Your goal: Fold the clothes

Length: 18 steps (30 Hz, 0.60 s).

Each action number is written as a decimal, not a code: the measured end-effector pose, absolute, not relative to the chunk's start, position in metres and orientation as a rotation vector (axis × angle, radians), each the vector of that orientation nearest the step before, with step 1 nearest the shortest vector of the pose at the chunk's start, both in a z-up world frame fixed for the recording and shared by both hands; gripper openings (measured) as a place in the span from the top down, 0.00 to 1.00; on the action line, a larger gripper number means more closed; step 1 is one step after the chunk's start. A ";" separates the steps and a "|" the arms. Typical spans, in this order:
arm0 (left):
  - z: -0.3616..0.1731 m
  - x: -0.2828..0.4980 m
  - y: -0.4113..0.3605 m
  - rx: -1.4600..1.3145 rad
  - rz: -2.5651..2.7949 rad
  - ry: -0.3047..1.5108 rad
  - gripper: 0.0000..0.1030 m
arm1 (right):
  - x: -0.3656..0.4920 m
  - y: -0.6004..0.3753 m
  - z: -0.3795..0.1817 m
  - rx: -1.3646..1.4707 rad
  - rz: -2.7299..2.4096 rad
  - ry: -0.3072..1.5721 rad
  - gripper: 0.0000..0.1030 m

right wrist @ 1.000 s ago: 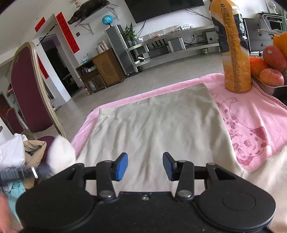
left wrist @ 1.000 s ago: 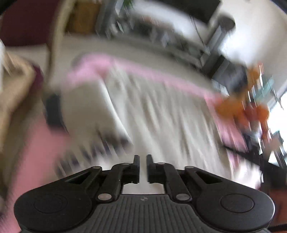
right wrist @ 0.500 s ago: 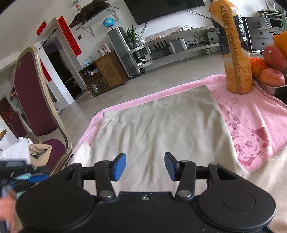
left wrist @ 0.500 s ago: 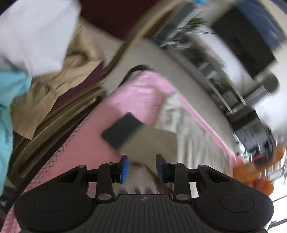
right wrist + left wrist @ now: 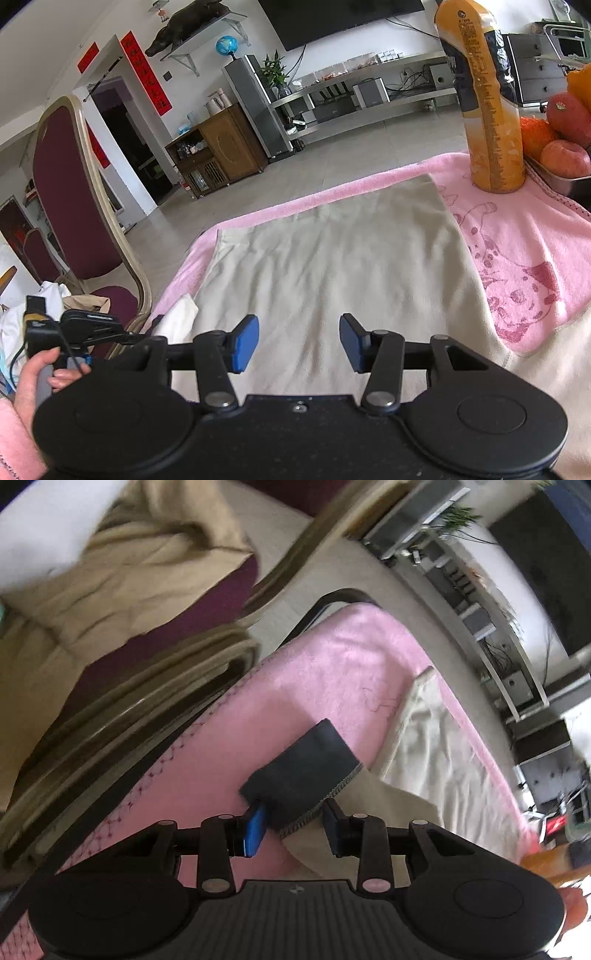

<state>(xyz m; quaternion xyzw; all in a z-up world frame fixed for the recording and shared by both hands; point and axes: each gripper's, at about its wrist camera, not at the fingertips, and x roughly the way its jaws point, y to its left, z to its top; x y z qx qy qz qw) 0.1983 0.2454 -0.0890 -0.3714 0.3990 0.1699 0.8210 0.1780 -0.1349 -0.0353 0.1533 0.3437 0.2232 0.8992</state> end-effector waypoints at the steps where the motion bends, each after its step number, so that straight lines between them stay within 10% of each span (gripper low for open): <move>1: -0.088 0.200 0.241 -0.753 0.365 0.854 0.73 | 0.178 -0.134 -0.036 0.314 0.463 0.715 0.54; 4: -0.088 0.203 0.237 -0.688 0.376 0.853 0.97 | 0.179 -0.133 -0.038 0.305 0.462 0.720 0.54; 18: 0.107 0.098 0.185 0.340 0.418 0.298 0.99 | 0.140 -0.158 0.015 0.481 0.491 0.545 0.54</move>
